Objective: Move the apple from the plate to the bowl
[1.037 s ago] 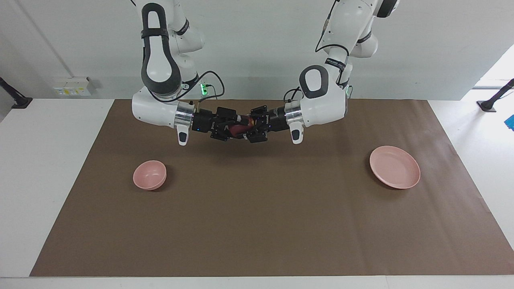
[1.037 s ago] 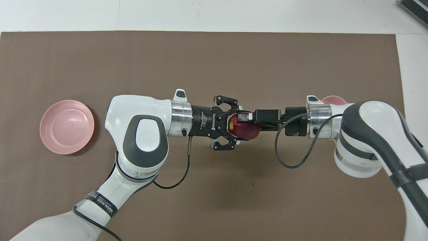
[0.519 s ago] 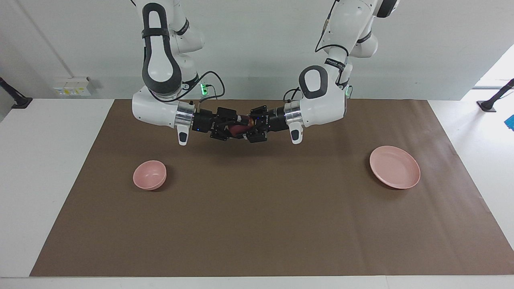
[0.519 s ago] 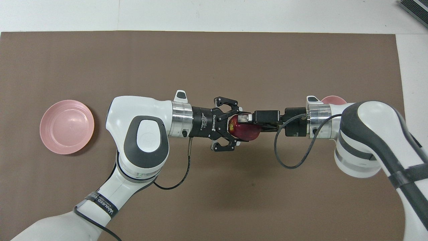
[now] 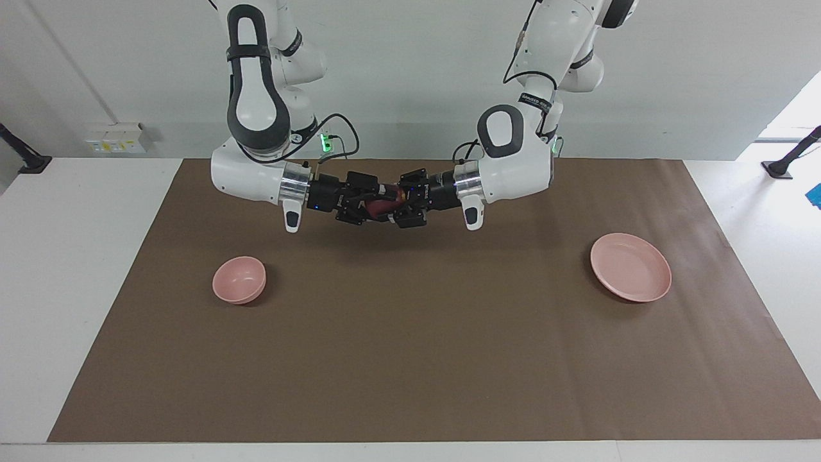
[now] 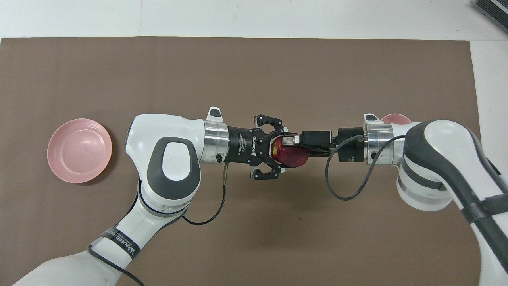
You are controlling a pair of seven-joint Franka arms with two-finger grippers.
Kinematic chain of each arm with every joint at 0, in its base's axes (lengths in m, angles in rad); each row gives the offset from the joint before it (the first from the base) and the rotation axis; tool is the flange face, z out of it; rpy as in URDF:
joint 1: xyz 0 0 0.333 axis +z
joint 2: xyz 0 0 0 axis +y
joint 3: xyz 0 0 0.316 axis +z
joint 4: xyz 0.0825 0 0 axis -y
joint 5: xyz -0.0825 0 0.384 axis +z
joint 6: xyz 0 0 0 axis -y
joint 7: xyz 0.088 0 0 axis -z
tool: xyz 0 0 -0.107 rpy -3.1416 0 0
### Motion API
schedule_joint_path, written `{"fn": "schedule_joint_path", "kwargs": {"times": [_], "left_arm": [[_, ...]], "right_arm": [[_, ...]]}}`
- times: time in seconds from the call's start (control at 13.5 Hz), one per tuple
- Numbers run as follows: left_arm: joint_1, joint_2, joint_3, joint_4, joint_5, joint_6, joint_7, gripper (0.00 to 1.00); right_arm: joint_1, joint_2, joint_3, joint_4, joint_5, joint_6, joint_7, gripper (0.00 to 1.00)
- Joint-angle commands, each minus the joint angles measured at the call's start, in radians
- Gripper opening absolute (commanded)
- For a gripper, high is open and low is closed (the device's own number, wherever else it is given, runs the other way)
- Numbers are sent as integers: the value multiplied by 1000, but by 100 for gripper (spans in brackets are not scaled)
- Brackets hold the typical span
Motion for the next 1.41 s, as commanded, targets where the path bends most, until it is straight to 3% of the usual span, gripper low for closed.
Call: {"fn": "schedule_joint_path", "kwargs": {"times": [0.0, 0.44, 0.67, 1.33], "left_arm": [[-10, -12, 8, 0, -17, 27, -9, 100], [3, -12, 11, 0, -6, 17, -12, 100], [77, -17, 14, -1, 47, -26, -13, 100], [292, -67, 19, 53, 745, -174, 1, 100]], "right_arm": [[-4, -16, 5, -15, -45, 3, 38, 0], [-4, -16, 3, -15, -51, 4, 36, 0], [-4, -16, 3, -15, -56, 4, 38, 0], [-21, -9, 2, -11, -111, 3, 41, 0]]}}
